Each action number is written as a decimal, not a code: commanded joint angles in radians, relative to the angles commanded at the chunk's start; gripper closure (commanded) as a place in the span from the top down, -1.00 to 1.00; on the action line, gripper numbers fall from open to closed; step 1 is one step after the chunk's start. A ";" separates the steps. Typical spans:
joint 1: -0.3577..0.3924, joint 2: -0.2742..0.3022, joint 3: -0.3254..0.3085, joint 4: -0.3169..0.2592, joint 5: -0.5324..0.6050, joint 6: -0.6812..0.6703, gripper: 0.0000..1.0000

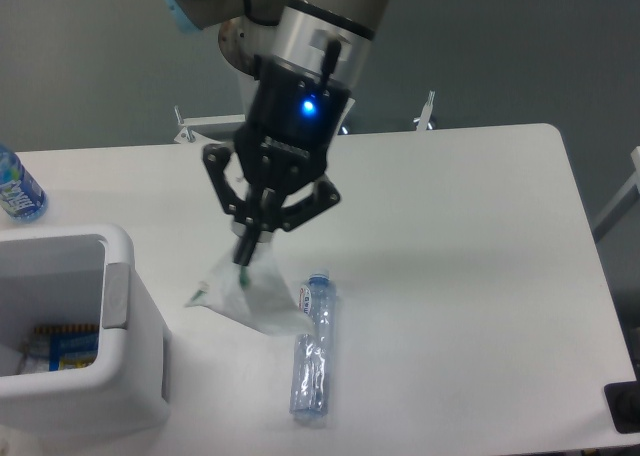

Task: Place the trash in the trash can
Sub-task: 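Carry the bag over the white bin and release it inside, then move the open gripper over the clear water bottle, then lower the gripper around the bottle and close on it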

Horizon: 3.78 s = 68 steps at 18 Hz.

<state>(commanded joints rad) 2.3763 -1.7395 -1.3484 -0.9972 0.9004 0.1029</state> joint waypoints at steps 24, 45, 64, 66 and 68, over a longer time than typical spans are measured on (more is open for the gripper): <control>-0.292 -0.133 -0.012 0.100 0.012 -0.031 0.99; -0.014 -0.251 -0.003 0.089 0.273 0.101 1.00; -0.046 -0.508 -0.014 0.075 0.502 0.320 1.00; -0.060 -0.515 -0.018 0.077 0.523 0.320 1.00; -0.069 -0.531 -0.017 0.083 0.546 0.322 1.00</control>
<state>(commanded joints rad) 2.3072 -2.2702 -1.3653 -0.9143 1.4465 0.4249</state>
